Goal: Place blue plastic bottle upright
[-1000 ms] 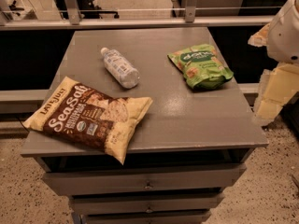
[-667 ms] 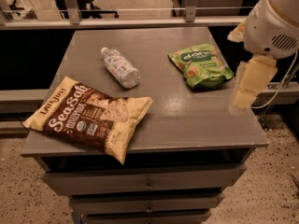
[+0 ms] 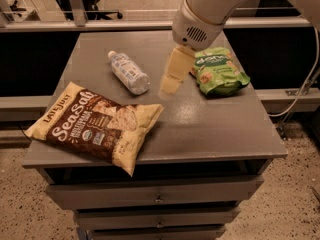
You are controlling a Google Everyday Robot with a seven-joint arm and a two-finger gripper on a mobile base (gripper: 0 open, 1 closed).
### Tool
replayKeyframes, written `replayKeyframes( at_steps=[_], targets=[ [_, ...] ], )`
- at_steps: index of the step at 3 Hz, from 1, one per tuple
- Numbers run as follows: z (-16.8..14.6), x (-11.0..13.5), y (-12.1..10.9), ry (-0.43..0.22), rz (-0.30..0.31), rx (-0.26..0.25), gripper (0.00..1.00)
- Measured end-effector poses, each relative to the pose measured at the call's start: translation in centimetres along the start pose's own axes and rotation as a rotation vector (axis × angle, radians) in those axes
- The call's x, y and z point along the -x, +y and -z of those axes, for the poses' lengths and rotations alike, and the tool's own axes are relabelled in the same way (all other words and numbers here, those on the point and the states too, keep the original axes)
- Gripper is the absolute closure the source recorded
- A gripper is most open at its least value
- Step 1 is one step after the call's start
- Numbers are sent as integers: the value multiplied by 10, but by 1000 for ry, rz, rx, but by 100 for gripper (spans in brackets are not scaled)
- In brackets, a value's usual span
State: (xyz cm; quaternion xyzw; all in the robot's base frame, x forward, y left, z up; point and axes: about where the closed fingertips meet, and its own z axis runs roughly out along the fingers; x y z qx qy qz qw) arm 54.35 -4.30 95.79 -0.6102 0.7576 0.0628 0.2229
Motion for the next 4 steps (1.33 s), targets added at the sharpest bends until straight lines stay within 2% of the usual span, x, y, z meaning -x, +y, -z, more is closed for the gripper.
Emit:
replayKeyframes(
  at_steps=[1,2,3,4],
  targets=[
    [-1,1,0,-2,-1,1,0],
    [-33,21,-17,-53,-52,-1,0],
    [-89,53,-49,-109,-155,-11,0],
    [-129,83,-77,-150,-264,-43,0]
  ],
)
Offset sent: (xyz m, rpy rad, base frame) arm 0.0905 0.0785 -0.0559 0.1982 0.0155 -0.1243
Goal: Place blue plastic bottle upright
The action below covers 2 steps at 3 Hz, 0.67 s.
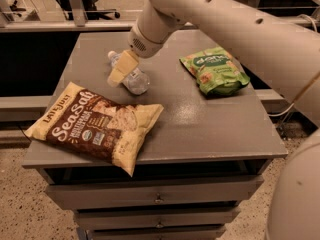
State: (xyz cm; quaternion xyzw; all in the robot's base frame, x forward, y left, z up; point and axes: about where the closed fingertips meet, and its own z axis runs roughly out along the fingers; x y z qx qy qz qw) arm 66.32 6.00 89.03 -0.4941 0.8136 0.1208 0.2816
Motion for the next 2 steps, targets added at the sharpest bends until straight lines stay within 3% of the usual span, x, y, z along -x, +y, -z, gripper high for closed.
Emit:
replayKeyframes(
  at_steps=[1,2],
  targets=[
    [-26,19,-20,0,-78,-62,0],
    [-45,26,-40,46,-143,-126,0]
  ],
)
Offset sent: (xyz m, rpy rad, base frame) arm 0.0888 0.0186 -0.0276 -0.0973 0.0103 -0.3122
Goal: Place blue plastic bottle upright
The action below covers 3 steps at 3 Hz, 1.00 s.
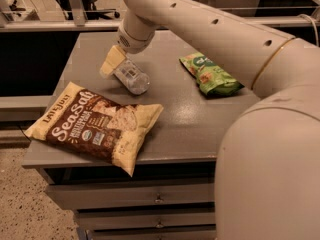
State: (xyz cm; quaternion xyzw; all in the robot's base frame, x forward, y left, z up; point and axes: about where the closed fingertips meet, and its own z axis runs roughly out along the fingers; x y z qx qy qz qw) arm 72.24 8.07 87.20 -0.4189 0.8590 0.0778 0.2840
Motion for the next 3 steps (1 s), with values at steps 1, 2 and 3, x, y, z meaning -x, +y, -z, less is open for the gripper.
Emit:
replayKeyframes(
  at_steps=[1,2,3],
  targets=[
    [-12,3,-10,67,-46,-29,0],
    [-19,-1,-13,136,-84,-48,0],
    [-22,-3,-10,190,-109,-64,0]
  ],
)
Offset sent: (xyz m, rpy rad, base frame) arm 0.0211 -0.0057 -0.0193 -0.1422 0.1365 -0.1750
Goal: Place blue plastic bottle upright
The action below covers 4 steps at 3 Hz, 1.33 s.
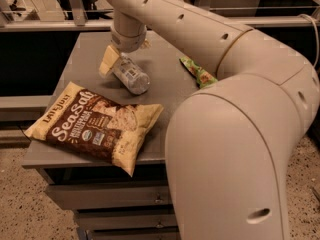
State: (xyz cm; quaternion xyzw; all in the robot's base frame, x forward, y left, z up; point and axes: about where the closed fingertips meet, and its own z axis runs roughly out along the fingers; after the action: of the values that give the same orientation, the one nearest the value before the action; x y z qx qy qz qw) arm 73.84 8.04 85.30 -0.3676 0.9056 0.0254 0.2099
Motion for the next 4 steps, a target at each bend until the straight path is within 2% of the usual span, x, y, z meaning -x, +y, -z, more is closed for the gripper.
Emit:
replayKeyframes(
  at_steps=[1,2,4],
  targets=[
    [-6,-2,6,42,-24,-14,18],
    [-11,-3,9,69,-49,-33,41],
    [-5,5,10,67,-59,-79,88]
  ],
)
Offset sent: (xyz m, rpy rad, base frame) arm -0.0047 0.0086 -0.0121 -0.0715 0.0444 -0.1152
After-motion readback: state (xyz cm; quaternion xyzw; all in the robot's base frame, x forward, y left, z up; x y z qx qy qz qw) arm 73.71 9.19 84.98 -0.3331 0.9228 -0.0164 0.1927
